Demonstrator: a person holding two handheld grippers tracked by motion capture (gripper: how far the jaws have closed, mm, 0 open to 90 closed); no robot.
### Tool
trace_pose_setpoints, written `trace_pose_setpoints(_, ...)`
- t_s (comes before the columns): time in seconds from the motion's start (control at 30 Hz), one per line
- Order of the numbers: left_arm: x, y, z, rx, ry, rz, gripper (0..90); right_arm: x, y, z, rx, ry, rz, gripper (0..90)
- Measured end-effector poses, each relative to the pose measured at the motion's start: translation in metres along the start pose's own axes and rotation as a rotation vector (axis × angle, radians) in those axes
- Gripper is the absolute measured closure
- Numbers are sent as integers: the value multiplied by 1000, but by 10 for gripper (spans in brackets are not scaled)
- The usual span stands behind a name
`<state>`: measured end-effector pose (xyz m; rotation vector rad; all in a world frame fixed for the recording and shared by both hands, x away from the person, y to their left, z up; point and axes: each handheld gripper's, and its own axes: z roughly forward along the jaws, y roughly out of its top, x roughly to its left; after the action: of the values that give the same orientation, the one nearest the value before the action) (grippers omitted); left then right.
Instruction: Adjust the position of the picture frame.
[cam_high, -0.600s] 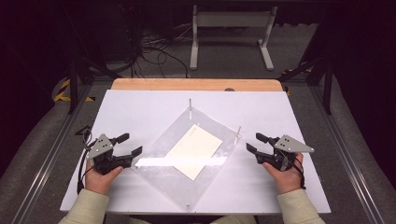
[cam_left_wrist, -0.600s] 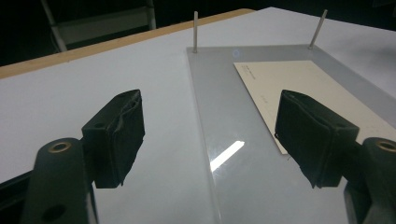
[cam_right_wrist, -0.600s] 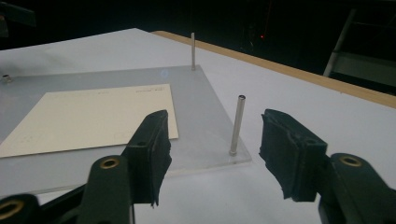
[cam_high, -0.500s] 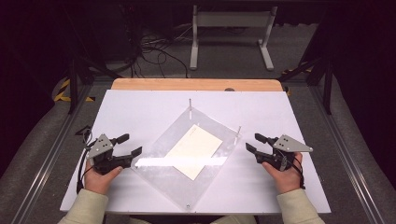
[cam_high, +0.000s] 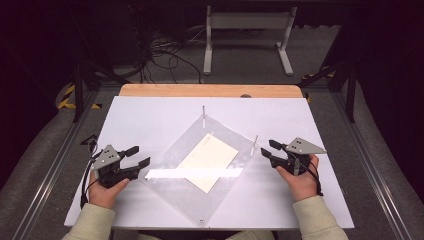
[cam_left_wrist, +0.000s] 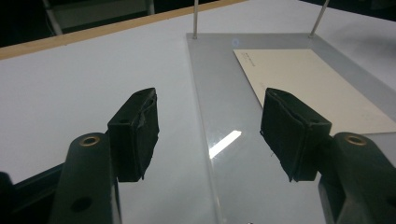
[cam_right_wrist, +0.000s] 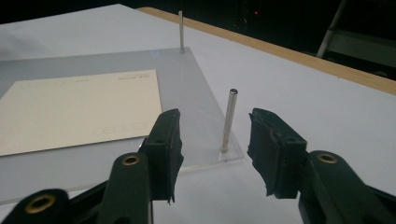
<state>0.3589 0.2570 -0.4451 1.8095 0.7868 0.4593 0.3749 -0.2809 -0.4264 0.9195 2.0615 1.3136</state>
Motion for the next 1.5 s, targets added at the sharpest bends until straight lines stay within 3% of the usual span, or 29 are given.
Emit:
trace_pose_setpoints(0.1, 1, 0, -3, -6, -14, -38, 441, -4, 6, 9, 19, -9, -10, 549)
trace_pose_setpoints(0.3, 1, -1, -5, 28, 6, -48, 497, -10, 10, 33, 56, 15, 22, 590)
trace_pose_setpoints(0.37, 1, -2, -6, 49, 23, -47, 510, -10, 11, 41, 76, 17, 15, 585)
trace_pose_setpoints(0.43, 1, -3, -6, 80, 52, -41, 524, -12, 12, 48, 102, -12, 20, 579)
trace_pose_setpoints(0.53, 1, -5, -6, 107, 70, -32, 535, -14, 12, 57, 137, -8, 34, 661)
trace_pose_setpoints(0.6, 1, -5, -6, 117, 79, -36, 553, -13, 12, 59, 153, -8, 25, 703)
trace_pose_setpoints(0.63, 1, -6, -5, 135, 84, -30, 558, -13, 12, 63, 192, -5, 8, 814)
trace_pose_setpoints(0.67, 1, -6, -5, 145, 84, -30, 563, -12, 12, 64, 198, -8, -1, 840)
trace_pose_setpoints(0.8, 0, -7, -2, 166, 88, -29, 563, -13, 18, 68, 225, -13, -9, 842)
trace_pose_setpoints(0.9, -1, -9, 0, 186, 92, -23, 557, -15, 31, 80, 240, -24, -44, 844)
trace_pose_setpoints(1.3, 4, -15, -1, 235, 112, -52, 565, -29, 51, 134, 224, -45, -70, 816)
trace_pose_setpoints(1.4, 5, -15, -2, 269, 149, -46, 620, -30, 45, 133, 188, -53, -51, 770)
trace_pose_setpoints(1.5, 6, -15, -2, 294, 157, -54, 726, -31, 36, 124, 171, -64, -20, 712)
